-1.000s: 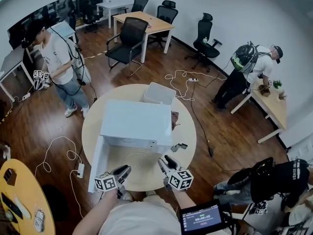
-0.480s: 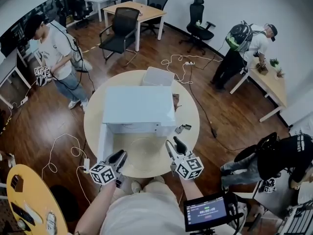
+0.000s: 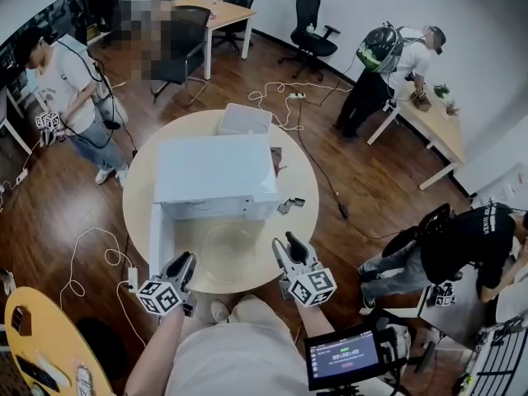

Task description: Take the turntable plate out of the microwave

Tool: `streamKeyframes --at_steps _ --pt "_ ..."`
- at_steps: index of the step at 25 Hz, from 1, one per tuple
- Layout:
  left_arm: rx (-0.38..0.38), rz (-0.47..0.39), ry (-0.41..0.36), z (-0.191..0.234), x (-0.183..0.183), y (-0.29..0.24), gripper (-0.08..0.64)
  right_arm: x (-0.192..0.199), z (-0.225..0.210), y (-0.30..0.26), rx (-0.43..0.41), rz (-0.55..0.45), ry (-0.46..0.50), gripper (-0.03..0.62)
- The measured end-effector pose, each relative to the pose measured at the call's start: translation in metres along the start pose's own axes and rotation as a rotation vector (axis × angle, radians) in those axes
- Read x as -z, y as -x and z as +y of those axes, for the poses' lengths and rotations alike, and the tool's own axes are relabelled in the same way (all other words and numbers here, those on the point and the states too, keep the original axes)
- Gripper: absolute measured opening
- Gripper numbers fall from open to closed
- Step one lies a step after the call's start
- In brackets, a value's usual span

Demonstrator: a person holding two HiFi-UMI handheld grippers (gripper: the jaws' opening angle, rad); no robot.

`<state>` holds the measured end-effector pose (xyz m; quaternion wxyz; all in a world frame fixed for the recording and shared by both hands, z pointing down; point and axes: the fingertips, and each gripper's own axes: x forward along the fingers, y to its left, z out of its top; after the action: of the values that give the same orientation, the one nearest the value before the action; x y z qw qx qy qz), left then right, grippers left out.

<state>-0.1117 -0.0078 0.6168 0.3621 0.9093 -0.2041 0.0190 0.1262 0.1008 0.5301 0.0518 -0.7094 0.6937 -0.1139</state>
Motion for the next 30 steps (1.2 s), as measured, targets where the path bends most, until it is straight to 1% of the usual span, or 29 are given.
streamKeyframes --at_steps 3,9,11,17,19,23,26,30 --pt "0.000 -0.008 -0.019 -0.004 -0.002 -0.009 0.091 0.001 -0.004 0.008 -0.007 0.001 0.000 0.170" --pt "-0.030 0.000 -0.137 -0.025 -0.001 -0.019 0.091 0.002 -0.018 0.033 -0.020 -0.035 -0.048 0.170" --pt "-0.047 0.005 -0.154 -0.034 0.005 -0.020 0.091 0.004 -0.024 0.046 -0.024 -0.034 -0.061 0.170" --pt "-0.096 -0.010 -0.164 -0.076 0.030 -0.015 0.091 0.010 -0.043 0.091 -0.052 -0.001 -0.071 0.170" --pt "-0.111 -0.010 -0.168 -0.090 0.043 -0.012 0.091 0.011 -0.050 0.107 -0.061 0.004 -0.076 0.170" --pt "-0.137 -0.021 -0.151 -0.115 0.069 -0.009 0.091 0.012 -0.062 0.139 -0.084 0.010 -0.074 0.170" --pt "-0.152 -0.026 -0.157 -0.137 0.089 -0.005 0.091 0.012 -0.071 0.161 -0.098 0.013 -0.064 0.170" --pt "-0.179 -0.023 -0.154 -0.158 0.119 0.008 0.091 0.021 -0.079 0.188 -0.113 0.028 -0.065 0.170"
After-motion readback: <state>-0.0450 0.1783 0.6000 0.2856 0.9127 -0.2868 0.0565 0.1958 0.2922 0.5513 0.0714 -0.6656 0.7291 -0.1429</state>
